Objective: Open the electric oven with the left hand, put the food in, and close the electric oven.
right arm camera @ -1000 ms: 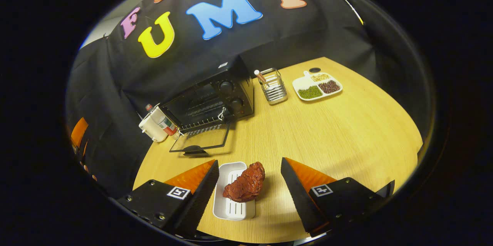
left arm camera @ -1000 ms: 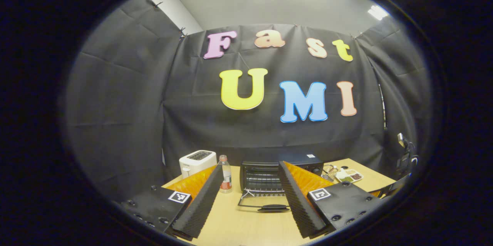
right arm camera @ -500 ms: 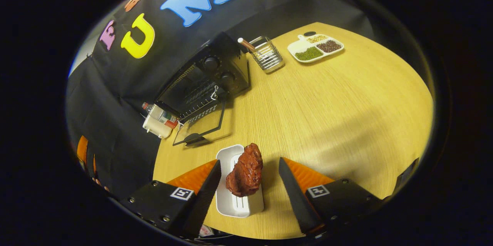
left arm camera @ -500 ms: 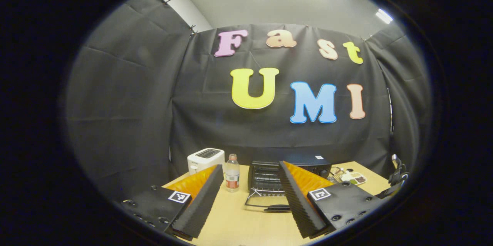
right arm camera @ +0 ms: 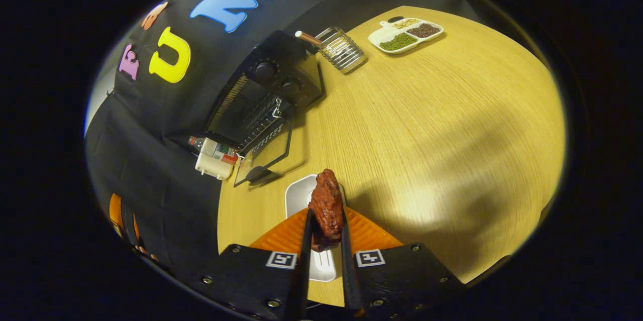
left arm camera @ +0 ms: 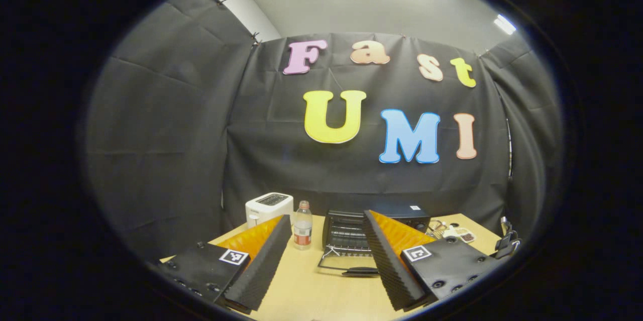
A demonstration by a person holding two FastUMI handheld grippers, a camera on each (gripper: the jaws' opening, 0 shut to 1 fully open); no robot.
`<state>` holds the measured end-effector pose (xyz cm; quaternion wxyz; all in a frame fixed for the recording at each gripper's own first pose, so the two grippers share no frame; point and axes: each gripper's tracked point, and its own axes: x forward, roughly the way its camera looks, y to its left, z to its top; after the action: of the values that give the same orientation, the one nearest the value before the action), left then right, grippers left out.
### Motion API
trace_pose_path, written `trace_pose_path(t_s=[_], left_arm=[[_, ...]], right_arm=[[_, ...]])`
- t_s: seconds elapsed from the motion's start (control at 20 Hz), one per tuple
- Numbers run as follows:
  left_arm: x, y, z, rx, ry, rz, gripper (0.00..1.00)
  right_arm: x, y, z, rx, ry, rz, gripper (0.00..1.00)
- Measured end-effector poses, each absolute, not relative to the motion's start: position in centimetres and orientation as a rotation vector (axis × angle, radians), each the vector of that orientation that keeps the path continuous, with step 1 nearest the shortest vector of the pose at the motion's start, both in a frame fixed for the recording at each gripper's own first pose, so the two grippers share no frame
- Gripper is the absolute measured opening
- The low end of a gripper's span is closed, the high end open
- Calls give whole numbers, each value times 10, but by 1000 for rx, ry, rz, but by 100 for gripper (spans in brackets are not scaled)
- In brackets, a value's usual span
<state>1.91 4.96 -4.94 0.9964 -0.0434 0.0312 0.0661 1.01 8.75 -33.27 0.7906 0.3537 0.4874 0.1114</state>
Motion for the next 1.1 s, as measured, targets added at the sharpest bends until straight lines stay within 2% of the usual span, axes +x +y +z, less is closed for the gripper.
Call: trace_pose_path(t_s=[0.05, 0.1, 0.2, 0.45, 0.75, 0.9, 1.05, 1.1], left_arm=[[16, 50, -46, -80, 55, 139, 100], [12, 50, -45, -77, 52, 144, 100], [5, 46, -44, -82, 49, 147, 100], [-10, 41, -45, -71, 48, 167, 100], [-2, 36, -48, -89, 50, 148, 100], [13, 40, -43, -90, 38, 130, 90], [29, 46, -43, -85, 27, 113, 90], [34, 50, -43, -80, 24, 111, 95]], right_arm=[[11, 90, -322, 784, 1030, 256, 28], [13, 92, -322, 800, 1031, 257, 19], [15, 91, -317, 776, 1025, 267, 12], [14, 90, -301, 713, 1011, 307, 12], [38, 93, -255, 708, 913, 336, 11], [60, 104, -234, 729, 861, 343, 11], [81, 119, -221, 734, 828, 347, 11], [87, 125, -217, 741, 817, 349, 11]])
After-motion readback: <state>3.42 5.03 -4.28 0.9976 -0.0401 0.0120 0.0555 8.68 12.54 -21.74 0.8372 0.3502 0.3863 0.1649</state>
